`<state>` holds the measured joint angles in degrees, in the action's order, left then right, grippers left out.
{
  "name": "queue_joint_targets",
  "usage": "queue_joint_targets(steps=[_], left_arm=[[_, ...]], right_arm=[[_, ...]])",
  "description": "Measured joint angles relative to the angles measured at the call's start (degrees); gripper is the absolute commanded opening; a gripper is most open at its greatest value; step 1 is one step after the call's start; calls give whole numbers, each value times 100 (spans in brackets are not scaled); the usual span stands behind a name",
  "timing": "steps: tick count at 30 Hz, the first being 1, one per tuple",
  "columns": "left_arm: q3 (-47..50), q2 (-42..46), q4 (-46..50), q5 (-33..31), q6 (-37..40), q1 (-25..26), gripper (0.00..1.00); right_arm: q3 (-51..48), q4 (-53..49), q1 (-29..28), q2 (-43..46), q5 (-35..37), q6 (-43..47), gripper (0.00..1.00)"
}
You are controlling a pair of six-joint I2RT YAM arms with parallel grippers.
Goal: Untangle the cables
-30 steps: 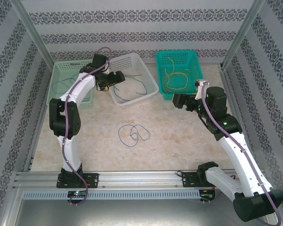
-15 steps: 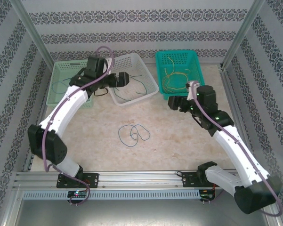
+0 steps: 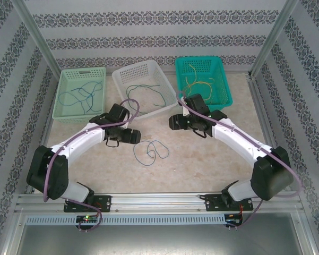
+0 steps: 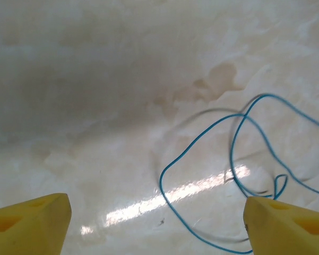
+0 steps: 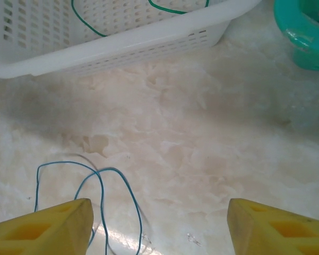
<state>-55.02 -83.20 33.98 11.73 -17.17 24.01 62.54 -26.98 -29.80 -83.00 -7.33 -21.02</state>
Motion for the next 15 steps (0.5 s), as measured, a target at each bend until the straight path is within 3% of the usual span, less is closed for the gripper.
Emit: queue_joint_targets(steps=[5, 15], left_arm=[[164, -278, -22, -48, -289, 50, 75], [105, -909, -66, -299, -372, 155, 76]], right_arm=[[-4, -234, -256, -590, -208, -186, 55], [-7, -730, -535, -1545, -732, -317, 53]])
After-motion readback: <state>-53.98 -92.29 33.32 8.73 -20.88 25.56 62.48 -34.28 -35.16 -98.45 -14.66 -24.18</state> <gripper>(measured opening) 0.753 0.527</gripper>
